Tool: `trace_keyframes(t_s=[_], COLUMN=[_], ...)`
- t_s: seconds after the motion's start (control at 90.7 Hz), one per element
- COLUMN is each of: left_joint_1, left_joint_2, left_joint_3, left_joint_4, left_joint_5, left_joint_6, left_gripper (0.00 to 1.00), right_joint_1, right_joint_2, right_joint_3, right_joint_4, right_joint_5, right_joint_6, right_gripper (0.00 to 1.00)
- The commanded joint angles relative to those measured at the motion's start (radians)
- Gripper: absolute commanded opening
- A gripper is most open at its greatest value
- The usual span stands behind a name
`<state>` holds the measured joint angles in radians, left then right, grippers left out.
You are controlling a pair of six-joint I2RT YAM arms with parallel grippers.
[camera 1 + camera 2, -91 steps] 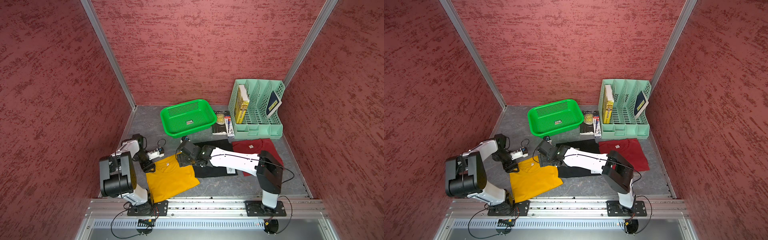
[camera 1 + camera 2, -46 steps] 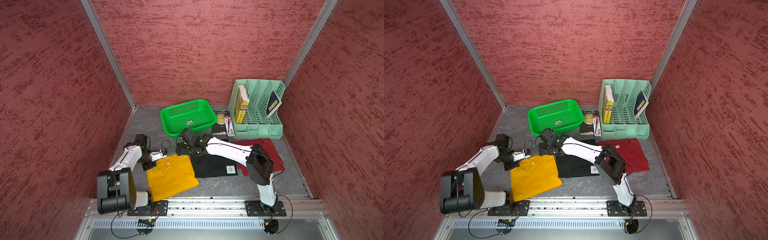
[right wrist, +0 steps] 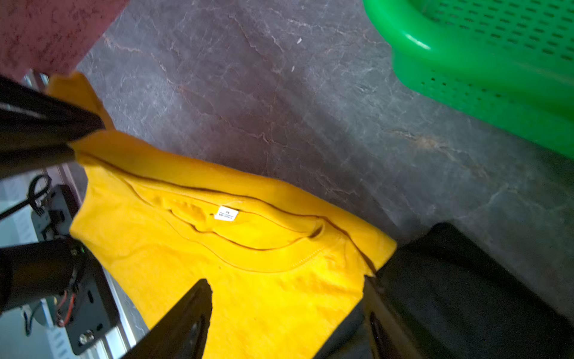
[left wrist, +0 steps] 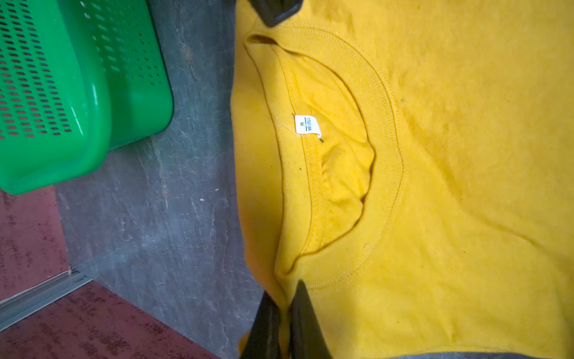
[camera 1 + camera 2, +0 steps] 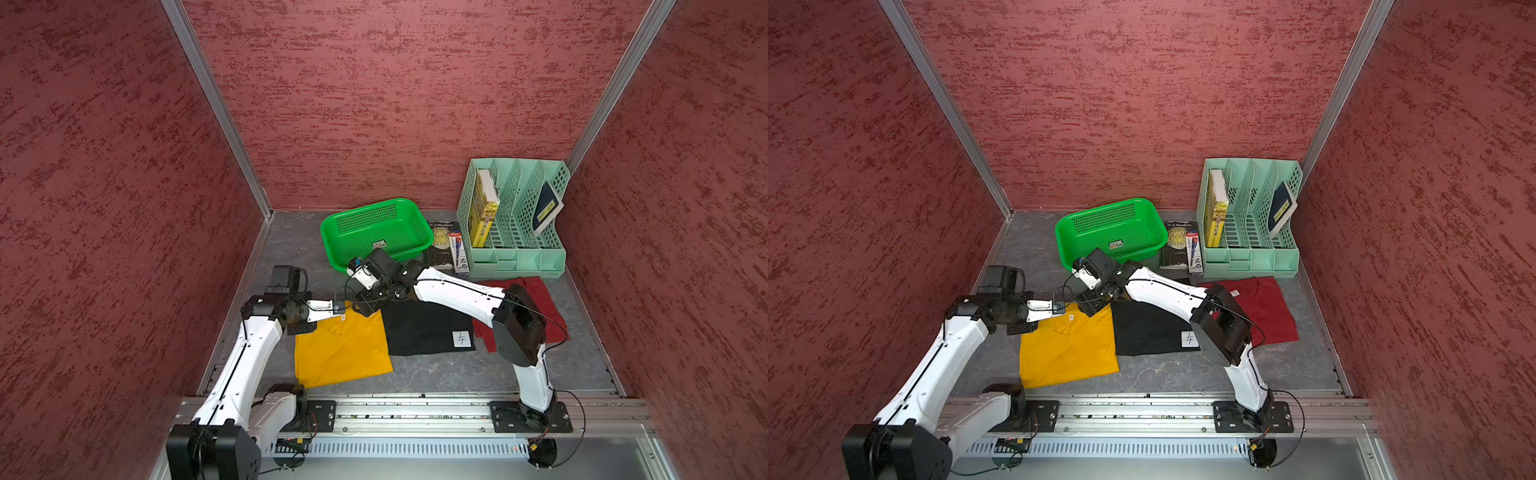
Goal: Put the folded t-shirts into the basket
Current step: Pick up the T-shirt from the center of the board.
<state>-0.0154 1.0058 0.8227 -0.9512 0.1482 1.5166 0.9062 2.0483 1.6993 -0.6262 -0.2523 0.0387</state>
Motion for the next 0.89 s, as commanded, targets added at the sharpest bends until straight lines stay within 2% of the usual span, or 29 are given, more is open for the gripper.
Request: trace_keyframes(t_s=[0.0,0.242,0.375,0.628,0.749,0.882], left_joint_1=[-0.007,-0.006,-0.003,0.012,0.027,0.051], left_joint_2=[-0.025,-0.052,-0.059,-0.079,-0.087,-0.093], left_joint_3=[0.026,0.004,0.017,0.056,0.06,0.089], left_joint_4=[-0.022,-0.044,-0.06,-0.107,-0.111,-0.134], left_joint_5=[-0.008,-0.014,-0.006,0.029,0.035,0.06], left_joint_6=[0.031,0.027,0.021,0.005,0.008,-0.004], left_gripper=[0.0,0.0,0.0,0.0,0.0,0.0], right_joint_1=[-0.061,-0.09,-0.09,-0.089,-0.089,-0.092], right_joint_2=[0.06,0.193,0.234,0.25,0.248,0.237], right_joint_3=[0.045,0.143,0.165,0.18,0.163,0.165], right_joint_4=[-0.05,-0.165,-0.145,-0.103,-0.077,-0.103], right_joint_5=[-0.094,-0.128,-0.129,-0.239,-0.343,-0.437], right_joint_6=[-0.188,-0.324,-0.366,-0.459,-0.491,-0.544], right_gripper=[0.79,0.79,0.79,0.77,0.66,0.29])
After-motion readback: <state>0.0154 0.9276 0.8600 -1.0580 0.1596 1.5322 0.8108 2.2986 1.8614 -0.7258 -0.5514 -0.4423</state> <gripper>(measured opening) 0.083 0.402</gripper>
